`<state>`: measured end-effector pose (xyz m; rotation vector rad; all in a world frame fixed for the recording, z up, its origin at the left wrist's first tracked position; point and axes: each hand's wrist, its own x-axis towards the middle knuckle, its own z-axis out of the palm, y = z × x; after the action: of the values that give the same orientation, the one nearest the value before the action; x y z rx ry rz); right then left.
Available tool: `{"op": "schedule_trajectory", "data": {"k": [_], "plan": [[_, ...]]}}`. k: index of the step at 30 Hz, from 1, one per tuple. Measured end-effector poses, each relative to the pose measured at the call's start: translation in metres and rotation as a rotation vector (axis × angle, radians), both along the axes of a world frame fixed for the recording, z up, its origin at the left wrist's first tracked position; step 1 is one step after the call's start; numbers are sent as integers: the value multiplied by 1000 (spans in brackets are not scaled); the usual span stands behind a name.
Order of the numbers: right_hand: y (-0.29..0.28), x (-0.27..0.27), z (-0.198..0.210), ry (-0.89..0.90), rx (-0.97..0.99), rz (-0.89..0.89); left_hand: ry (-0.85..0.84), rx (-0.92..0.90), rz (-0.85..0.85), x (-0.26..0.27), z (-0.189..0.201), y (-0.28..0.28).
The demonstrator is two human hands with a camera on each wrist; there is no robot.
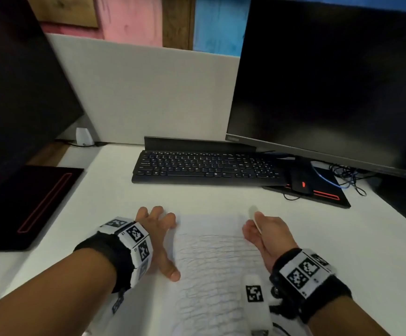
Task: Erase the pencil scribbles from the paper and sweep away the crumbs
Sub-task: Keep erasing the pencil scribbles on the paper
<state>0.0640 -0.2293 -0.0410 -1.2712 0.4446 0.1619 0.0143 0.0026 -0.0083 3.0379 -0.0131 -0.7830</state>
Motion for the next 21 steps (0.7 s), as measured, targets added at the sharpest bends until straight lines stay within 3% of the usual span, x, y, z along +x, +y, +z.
{"op": "schedule_trajectory", "data": {"k": [3, 7, 9, 17, 21], "plan": [[18, -1, -2, -58, -360, 297, -11, -13, 9, -1, -3, 0], [49, -11, 16, -111, -636, 770, 21, 0, 66, 1, -5, 1], [62, -10, 22, -134, -736, 905, 49, -12, 100, 3, -7, 4], [94, 5, 22, -221, -888, 1022, 53, -33, 110, 5, -13, 12], [96, 13, 22, -229, -886, 976, 62, -44, 103, 7, -14, 12]]}}
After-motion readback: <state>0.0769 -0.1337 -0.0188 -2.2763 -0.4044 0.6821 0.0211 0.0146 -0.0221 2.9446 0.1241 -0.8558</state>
